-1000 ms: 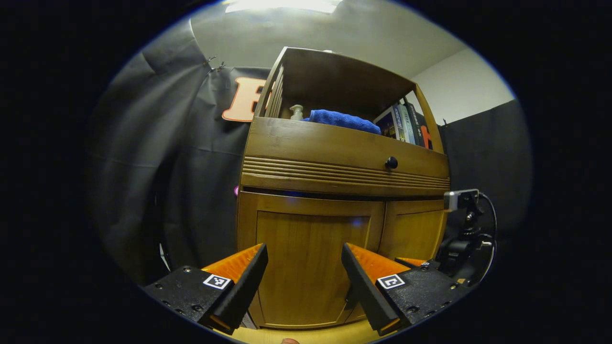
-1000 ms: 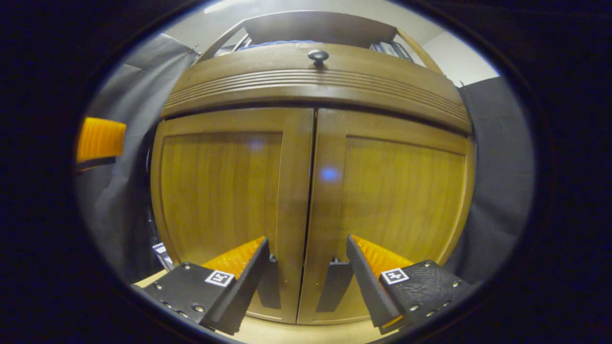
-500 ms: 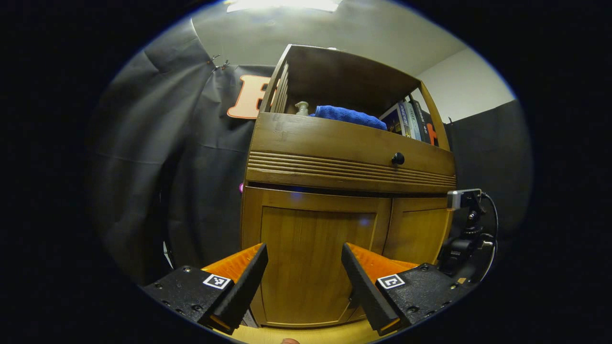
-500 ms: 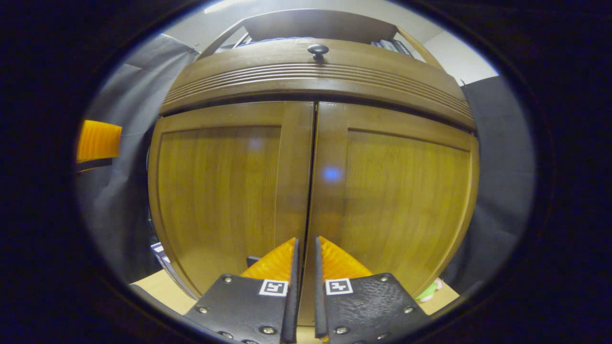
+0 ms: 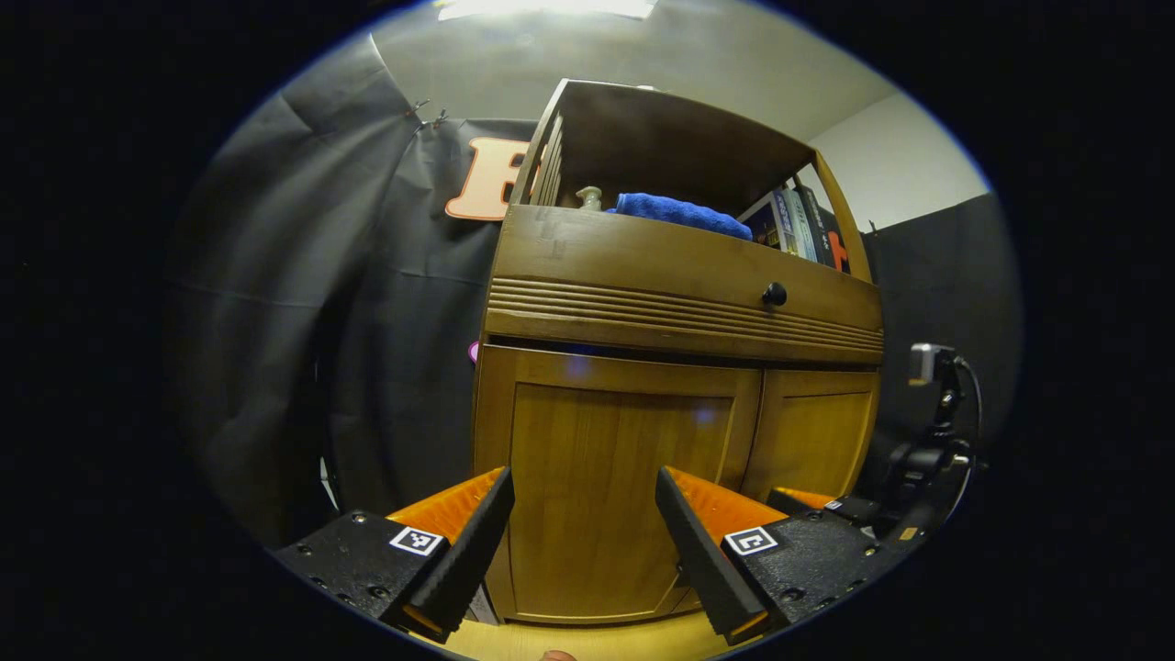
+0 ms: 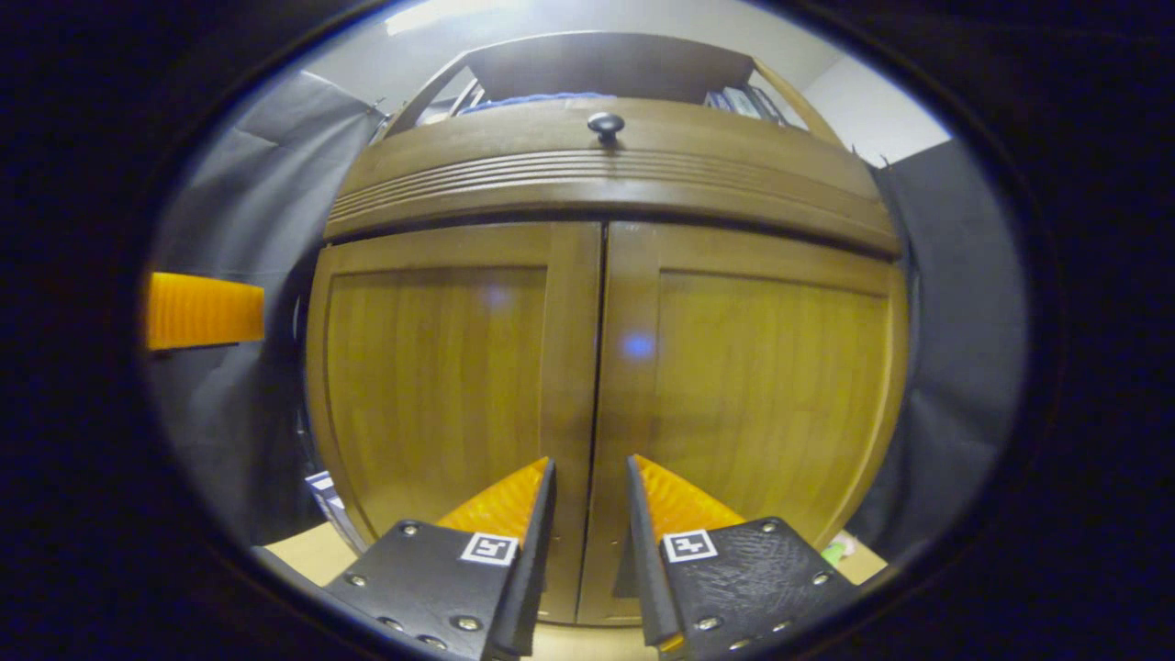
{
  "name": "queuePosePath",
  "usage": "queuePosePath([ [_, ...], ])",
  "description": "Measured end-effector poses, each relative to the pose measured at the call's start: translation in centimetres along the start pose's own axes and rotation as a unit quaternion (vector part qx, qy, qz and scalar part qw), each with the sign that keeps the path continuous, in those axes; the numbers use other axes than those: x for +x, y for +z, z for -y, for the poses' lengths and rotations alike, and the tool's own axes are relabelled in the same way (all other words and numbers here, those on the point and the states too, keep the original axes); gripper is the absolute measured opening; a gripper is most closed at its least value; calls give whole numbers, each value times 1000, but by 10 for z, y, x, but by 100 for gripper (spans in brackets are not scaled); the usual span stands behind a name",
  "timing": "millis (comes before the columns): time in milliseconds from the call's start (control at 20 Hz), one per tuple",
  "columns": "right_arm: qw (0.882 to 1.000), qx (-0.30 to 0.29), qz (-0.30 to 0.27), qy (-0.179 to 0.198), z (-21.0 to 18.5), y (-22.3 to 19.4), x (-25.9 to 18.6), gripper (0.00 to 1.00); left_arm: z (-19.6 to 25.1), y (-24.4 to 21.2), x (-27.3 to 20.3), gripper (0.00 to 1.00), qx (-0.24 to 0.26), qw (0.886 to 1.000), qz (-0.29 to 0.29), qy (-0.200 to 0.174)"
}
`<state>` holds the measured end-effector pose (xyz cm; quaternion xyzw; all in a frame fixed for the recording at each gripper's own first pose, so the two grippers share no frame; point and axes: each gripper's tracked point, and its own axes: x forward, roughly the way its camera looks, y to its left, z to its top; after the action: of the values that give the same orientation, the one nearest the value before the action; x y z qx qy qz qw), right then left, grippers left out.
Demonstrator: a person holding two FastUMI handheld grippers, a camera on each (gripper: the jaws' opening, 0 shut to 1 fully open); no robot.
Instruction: Open the right door of the double-door shoe cabinet with the right hand, and open the left door with the left hand.
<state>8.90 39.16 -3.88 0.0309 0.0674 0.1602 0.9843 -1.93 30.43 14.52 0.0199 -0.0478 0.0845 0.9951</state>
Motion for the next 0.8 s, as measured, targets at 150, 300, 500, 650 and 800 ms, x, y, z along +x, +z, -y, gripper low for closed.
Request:
queuePosePath([
  [150,1000,6,-24,-19,15,-13,5,44,0,-4,2,95,-3,1000,-4,0],
  [300,999,12,-35,-25,23,-22,10,43,1,-5,2,95,-3,1000,-6,-3],
  [500,997,20,-76,-28,25,-44,13,44,0,-4,2,95,-1,1000,-6,-2],
  [650,991,42,-119,-31,28,-64,7,34,-3,-5,1,95,2,1000,-7,2],
  [800,988,64,-133,-34,25,-70,6,36,-3,-7,0,95,1,1000,-9,5],
])
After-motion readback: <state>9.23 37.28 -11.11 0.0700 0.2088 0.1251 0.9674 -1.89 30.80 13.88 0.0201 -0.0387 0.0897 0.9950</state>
